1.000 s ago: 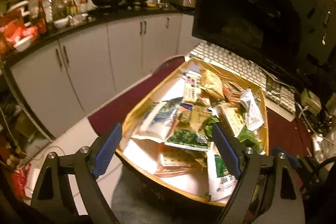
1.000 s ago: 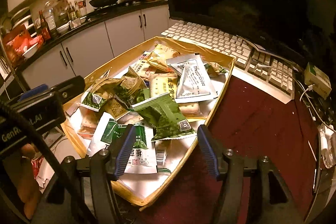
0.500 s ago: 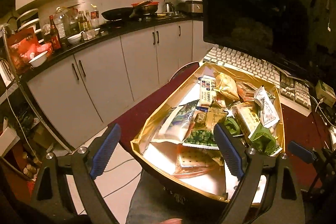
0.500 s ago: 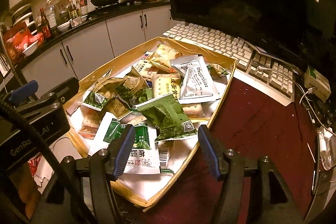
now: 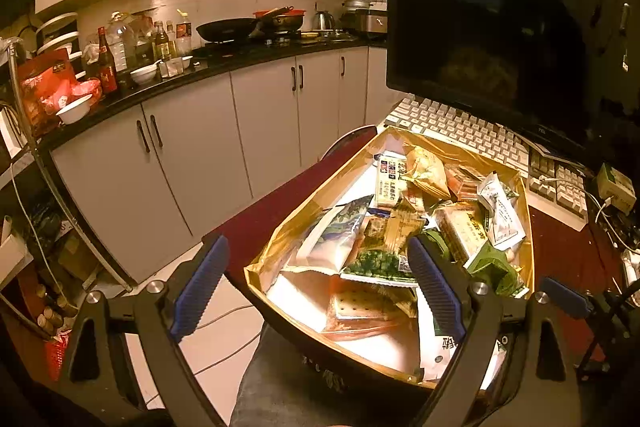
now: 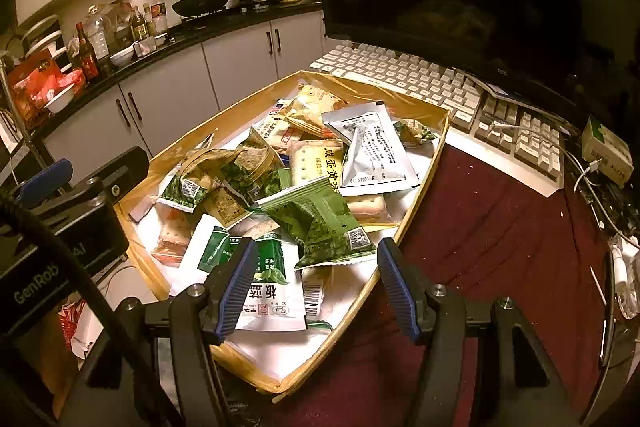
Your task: Organize snacks
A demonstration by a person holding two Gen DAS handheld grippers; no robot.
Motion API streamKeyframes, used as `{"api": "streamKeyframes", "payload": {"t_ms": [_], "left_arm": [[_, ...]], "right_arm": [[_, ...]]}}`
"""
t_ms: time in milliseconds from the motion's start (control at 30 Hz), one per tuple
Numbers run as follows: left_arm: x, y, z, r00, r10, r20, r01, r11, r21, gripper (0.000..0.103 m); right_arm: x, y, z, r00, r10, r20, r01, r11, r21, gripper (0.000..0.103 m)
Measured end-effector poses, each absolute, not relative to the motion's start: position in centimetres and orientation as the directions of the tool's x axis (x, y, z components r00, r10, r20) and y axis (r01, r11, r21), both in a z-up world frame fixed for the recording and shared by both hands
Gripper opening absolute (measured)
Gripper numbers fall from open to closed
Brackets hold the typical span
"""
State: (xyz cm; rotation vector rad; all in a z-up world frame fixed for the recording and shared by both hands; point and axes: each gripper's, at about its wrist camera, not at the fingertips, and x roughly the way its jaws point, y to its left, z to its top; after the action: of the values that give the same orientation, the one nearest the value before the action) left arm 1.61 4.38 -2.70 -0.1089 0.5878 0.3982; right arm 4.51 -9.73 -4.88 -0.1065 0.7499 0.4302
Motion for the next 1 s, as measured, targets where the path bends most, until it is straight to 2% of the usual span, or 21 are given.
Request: {"api": "streamKeyframes", "payload": {"t_ms": [433, 767, 867, 1000], "left_arm": [[1.6, 3.5, -2.9, 0.748, 0.368, -0.553, -0.397, 0.915, 0.071, 0.091], [1.8, 4.0, -3.1, 0.741, 0.334, -0.583, -0.373, 0.926, 0.055, 0.091], [2.0, 4.5, -3.2, 0.737, 0.326, -0.592, -0.374, 0.926, 0.043, 0.091], [2.1, 5.1, -3.2, 0.736, 0.319, -0.597, -0.374, 0.927, 0.035, 0.091]], "right_arm": [[4.5, -9.8, -4.8, 0.656, 0.336, -0.675, -0.407, 0.911, 0.058, 0.062], [4.3, -10.1, -4.7, 0.668, 0.341, -0.662, -0.405, 0.912, 0.061, 0.062], [4.2, -10.1, -4.6, 0.682, 0.334, -0.651, -0.397, 0.916, 0.054, 0.068], [4.3, -10.2, -4.5, 0.687, 0.329, -0.648, -0.389, 0.92, 0.054, 0.068]]}}
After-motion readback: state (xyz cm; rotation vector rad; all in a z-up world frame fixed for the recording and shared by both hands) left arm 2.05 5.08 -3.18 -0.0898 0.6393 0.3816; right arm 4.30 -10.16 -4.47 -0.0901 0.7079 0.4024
